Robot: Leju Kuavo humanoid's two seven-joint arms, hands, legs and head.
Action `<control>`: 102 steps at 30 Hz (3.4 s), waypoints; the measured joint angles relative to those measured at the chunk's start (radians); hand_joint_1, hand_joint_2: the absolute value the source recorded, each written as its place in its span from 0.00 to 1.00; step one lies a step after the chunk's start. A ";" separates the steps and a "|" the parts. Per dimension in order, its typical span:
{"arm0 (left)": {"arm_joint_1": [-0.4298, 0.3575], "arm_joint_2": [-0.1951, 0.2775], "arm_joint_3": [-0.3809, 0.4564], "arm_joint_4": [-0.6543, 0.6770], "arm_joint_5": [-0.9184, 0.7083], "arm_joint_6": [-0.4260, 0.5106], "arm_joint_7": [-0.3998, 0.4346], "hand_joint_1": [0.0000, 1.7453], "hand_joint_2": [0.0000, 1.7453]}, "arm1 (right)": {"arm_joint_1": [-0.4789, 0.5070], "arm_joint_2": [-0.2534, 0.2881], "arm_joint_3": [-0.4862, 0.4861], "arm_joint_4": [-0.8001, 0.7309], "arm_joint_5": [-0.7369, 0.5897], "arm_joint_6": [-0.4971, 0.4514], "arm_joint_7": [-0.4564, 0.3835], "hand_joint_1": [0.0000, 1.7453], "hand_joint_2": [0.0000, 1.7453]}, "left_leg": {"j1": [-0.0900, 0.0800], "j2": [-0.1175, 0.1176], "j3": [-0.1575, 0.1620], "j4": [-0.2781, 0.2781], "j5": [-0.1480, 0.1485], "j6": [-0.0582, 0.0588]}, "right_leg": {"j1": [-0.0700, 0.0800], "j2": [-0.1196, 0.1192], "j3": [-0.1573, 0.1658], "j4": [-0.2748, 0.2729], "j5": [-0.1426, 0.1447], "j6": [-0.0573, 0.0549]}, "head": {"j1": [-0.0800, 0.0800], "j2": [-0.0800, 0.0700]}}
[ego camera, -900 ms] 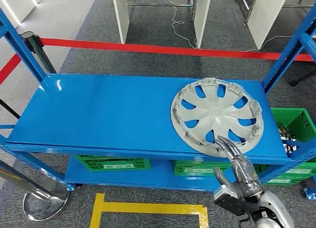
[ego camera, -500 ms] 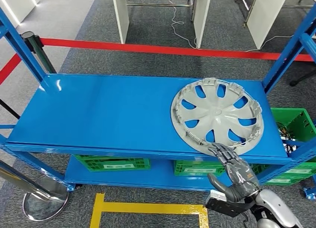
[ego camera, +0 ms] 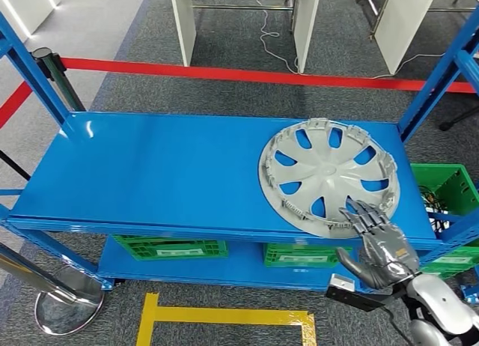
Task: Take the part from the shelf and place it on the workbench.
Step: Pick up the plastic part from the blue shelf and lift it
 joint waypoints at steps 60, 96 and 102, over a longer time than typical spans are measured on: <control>-0.019 0.010 0.011 0.014 -0.126 -0.034 0.016 0.00 1.00 | -0.475 0.027 0.179 0.602 -0.207 0.225 -0.289 0.00 1.00 | 0.001 0.001 0.006 0.000 0.000 0.000 | 0.000 0.002 0.003 0.000 0.001 0.001 | 0.000 0.000; -0.037 0.000 0.017 0.021 -0.140 -0.028 0.035 0.00 1.00 | -0.622 0.002 0.289 0.809 -0.359 0.273 -0.339 1.00 1.00 | 0.000 0.001 0.014 0.000 0.000 0.006 | 0.001 0.001 0.007 -0.009 0.004 0.007 | 0.000 0.000; -0.036 -0.002 0.018 0.022 -0.148 -0.026 0.028 0.00 1.00 | -0.600 -0.007 0.285 0.785 -0.374 0.257 -0.355 1.00 1.00 | 0.000 0.001 0.013 0.000 0.000 0.006 | 0.001 0.001 0.011 -0.009 0.004 0.008 | 0.000 0.000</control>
